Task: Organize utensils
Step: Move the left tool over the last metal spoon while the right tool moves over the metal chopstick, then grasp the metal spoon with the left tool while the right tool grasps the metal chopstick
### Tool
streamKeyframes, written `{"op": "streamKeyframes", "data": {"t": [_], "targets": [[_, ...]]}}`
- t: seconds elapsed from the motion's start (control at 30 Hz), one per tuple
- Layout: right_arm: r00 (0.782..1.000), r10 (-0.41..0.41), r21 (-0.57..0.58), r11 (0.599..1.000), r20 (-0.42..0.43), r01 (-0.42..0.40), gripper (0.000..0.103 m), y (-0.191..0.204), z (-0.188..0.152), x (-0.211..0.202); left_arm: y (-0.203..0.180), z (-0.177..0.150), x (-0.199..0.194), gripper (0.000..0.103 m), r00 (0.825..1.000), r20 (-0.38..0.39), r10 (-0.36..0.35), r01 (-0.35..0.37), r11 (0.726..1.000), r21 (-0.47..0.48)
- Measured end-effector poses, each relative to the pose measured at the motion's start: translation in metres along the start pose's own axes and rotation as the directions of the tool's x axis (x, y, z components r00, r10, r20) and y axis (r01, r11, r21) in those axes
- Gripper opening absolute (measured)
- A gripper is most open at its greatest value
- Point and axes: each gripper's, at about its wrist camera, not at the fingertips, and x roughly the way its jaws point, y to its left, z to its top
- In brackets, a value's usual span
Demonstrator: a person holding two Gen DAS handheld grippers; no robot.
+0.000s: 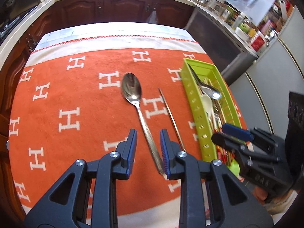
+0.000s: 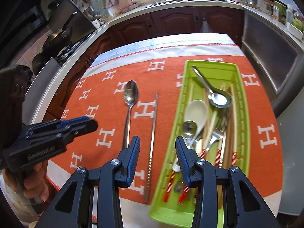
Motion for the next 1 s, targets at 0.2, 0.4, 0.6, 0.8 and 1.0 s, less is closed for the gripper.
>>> {"op": "streamKeyframes", "data": {"t": [0.2,0.4,0.6,0.8,1.0], "targets": [[1.000,0.004,-0.036,0.999,-0.029,-0.005,0.037,0.016,0.009,0.025,0.024,0.019,0.030,0.035,1.000,0.009,0.010,-0.009,0.999,-0.037],[0.997,-0.009,-0.030,1.000,-0.080,0.007,0.029,0.022,0.026,0.059,0.039,0.041,0.060,0.035,0.999,0.037,-0.027,0.029,0.998,-0.052],[0.994,-0.029,-0.033,0.999,-0.110,0.026,0.027,0.029,0.034,0.080,0.047,0.057,0.091,0.035,0.996,0.080,-0.044,0.046,0.999,-0.020],[0.992,-0.056,-0.045,0.998,-0.116,0.051,0.027,0.034,0.038,0.087,0.053,0.061,0.123,0.034,0.993,0.066,-0.093,0.095,0.995,-0.028],[0.989,-0.083,-0.046,0.996,-0.124,0.078,0.026,0.033,0.041,0.088,0.046,0.065,0.139,0.028,0.982,0.114,-0.148,0.150,0.989,-0.006]]}}
